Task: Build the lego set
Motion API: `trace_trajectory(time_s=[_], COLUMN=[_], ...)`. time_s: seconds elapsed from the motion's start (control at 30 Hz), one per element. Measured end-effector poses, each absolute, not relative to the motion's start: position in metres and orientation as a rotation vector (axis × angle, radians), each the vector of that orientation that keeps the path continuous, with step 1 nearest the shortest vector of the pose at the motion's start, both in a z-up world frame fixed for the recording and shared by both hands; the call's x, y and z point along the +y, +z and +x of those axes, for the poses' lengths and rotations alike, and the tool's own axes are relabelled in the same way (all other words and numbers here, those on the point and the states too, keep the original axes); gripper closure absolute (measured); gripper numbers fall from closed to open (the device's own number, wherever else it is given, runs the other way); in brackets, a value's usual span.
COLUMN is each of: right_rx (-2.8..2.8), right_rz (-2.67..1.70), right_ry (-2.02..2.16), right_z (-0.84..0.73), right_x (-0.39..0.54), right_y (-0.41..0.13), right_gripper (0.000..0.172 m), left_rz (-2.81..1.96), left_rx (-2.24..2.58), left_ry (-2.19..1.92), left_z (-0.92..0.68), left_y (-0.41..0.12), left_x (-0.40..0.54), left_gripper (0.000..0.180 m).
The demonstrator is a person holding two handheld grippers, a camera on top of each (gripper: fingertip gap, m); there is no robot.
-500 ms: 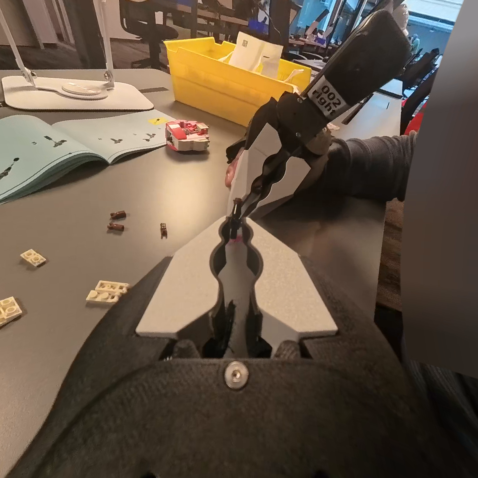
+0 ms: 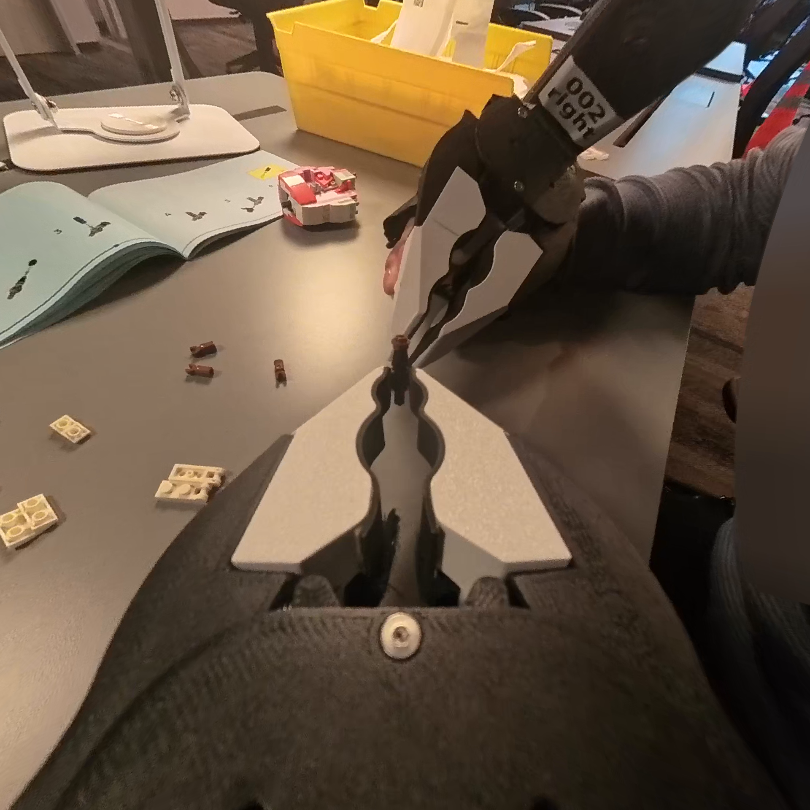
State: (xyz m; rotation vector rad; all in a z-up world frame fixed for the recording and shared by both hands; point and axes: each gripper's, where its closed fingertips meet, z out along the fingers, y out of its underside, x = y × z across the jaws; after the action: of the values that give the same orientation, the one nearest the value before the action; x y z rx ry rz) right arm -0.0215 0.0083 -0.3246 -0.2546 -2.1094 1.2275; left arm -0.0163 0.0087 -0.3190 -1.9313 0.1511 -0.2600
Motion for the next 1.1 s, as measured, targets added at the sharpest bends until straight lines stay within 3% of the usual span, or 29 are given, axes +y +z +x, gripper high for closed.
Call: trace_trajectory(time_s=[0.67, 0.97, 1.1], right_rx=[-2.053, -2.046, -2.043], right_rz=[-0.311, -0.233, -0.228], right_ry=[1.342, 1.212, 1.212], right_z=[-0.022, -0.024, -0.024], right_x=[-0.004, 0.0, 0.001], right_y=[-0.31, -0.319, -0.319], right_gripper=[0.168, 0.168, 0.168], left_rz=[-1.847, -1.847, -1.89], left_rx=[0.188, 0.178, 0.197], left_ry=[-0.346, -0.308, -0.286], left_z=[-0.015, -0.019, -0.018], left_y=[-0.308, -0.308, -0.314], left_x=[0.004, 0.003, 0.003], left_gripper=[0.174, 0.173, 0.166])
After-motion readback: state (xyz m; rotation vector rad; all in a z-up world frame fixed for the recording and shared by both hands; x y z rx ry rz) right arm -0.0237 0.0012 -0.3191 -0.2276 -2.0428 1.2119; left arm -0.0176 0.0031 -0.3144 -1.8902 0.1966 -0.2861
